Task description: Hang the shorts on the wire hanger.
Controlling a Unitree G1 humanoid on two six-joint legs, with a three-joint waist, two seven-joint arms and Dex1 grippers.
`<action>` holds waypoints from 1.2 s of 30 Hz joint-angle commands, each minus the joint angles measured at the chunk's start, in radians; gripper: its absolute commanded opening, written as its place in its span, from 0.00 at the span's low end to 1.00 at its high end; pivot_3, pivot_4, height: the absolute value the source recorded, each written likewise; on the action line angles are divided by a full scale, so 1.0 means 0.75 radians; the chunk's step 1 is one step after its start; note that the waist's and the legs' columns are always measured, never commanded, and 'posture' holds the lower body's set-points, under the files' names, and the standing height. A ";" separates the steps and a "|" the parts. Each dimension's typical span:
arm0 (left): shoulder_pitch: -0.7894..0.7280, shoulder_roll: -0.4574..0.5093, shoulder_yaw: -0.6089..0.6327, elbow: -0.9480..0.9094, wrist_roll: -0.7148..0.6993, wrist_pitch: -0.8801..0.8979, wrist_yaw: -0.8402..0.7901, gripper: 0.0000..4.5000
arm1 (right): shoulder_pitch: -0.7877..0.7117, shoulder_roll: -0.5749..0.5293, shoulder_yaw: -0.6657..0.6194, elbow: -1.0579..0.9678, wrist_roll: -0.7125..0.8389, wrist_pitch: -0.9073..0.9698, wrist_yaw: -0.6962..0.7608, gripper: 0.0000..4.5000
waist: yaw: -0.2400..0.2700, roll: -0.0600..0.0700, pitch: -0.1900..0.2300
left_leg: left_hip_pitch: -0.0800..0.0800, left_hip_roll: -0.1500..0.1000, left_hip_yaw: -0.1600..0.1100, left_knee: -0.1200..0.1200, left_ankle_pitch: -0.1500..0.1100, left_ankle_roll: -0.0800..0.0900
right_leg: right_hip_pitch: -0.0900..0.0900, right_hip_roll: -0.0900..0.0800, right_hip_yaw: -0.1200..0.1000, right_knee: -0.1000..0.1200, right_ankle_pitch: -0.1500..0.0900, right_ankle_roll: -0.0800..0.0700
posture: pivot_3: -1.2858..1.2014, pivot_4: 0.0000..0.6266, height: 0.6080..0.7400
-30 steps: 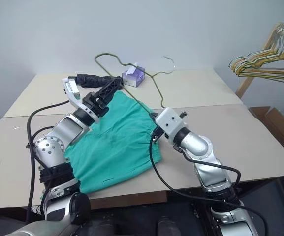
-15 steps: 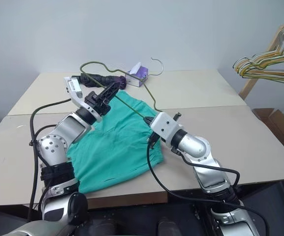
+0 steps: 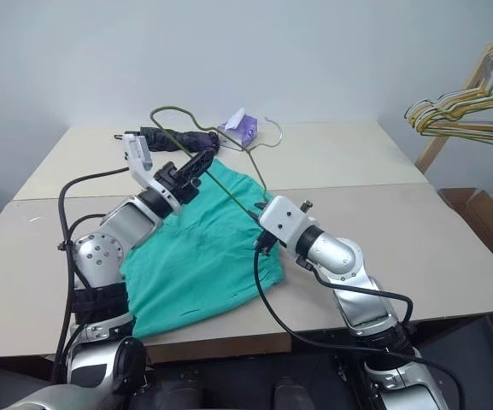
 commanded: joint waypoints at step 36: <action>-0.263 0.648 0.059 0.334 -0.091 -0.151 -1.526 0.00 | -0.694 -0.142 -0.098 0.478 0.941 0.939 0.883 0.99 | -0.009 0.001 0.002 | -0.005 0.002 -0.001 0.000 0.000 0.000 | -0.003 0.001 -0.003 -0.002 0.000 0.001 | 0.53 0.00 1.00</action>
